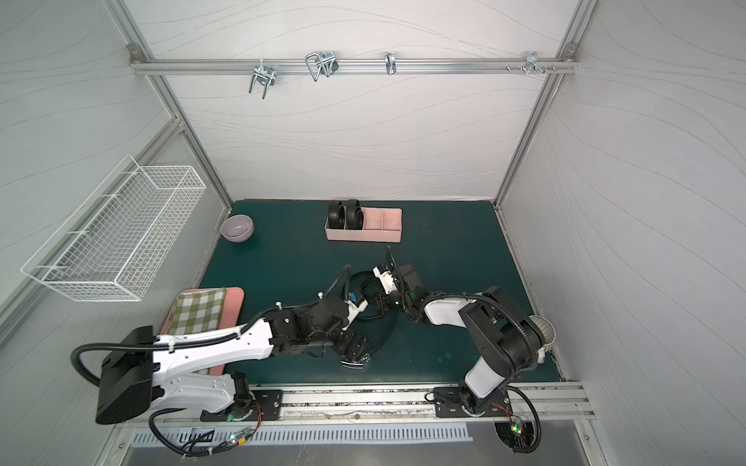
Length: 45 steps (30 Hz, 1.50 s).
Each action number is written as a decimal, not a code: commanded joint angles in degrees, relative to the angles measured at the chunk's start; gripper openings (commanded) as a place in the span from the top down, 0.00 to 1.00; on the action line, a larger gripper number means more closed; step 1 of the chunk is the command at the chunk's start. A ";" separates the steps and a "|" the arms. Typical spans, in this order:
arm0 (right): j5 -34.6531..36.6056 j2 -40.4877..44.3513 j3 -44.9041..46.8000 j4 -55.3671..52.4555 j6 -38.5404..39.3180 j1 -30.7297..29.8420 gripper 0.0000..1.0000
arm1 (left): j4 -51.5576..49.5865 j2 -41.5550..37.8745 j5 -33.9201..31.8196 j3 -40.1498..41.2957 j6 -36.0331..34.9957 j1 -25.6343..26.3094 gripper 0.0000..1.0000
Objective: Place the belts into the storage roll
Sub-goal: Roll the belt at the center of the board.
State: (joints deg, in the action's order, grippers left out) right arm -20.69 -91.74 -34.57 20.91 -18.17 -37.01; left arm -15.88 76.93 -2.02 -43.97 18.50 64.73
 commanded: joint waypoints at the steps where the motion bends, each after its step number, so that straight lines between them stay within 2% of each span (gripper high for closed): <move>1: -1.36 -0.58 1.87 -4.68 -1.05 1.74 1.00 | 5.99 4.89 -6.64 -2.32 -6.02 3.72 0.01; 5: -3.37 -1.66 2.07 -4.03 -1.74 3.65 1.00 | 8.62 10.36 -9.25 -2.76 -7.88 5.34 0.07; 10: -3.41 -1.69 2.01 -4.31 -1.29 4.07 1.00 | 10.09 16.13 -9.32 -5.20 -9.16 6.26 0.27; 13: -3.49 -2.07 1.90 -4.46 -1.25 4.06 1.00 | 11.39 18.30 -9.82 -5.34 -8.70 6.28 0.48; 17: -3.52 -2.69 1.70 -4.86 -1.28 4.06 1.00 | 11.17 19.16 -11.60 -4.97 -7.34 6.24 0.82; 21: -1.48 -1.69 1.65 -7.19 -0.73 4.04 1.00 | 11.02 15.48 -15.79 0.18 -3.58 5.09 0.92; 23: -0.55 -1.18 1.58 -8.42 -0.22 3.87 1.00 | 10.37 12.76 -15.10 3.33 0.06 1.84 0.96; 26: 1.07 -0.68 1.06 -10.67 0.79 3.22 1.00 | 9.19 7.71 -13.59 6.37 4.48 -4.78 0.98; 30: 3.18 0.50 0.58 -13.01 1.95 1.35 1.00 | 2.00 5.58 -14.71 5.13 6.91 -12.17 1.00; 35: 5.94 1.33 -0.89 -16.50 4.15 -1.92 1.00 | -5.59 9.66 -13.29 2.00 9.36 -23.69 1.00; 40: 5.97 1.58 -1.98 -18.00 5.14 -5.59 1.00 | -2.42 12.37 -4.50 -0.10 11.47 -38.62 1.00; 45: 6.13 1.91 -1.87 -18.01 5.52 -11.62 1.00 | -5.86 18.79 -3.07 -11.25 8.66 -47.19 1.00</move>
State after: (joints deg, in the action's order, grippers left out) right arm -14.26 -90.08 -37.23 9.91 -13.87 -45.43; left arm -20.32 92.82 -6.28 -48.90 26.74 20.45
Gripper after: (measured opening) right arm 0.069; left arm 0.151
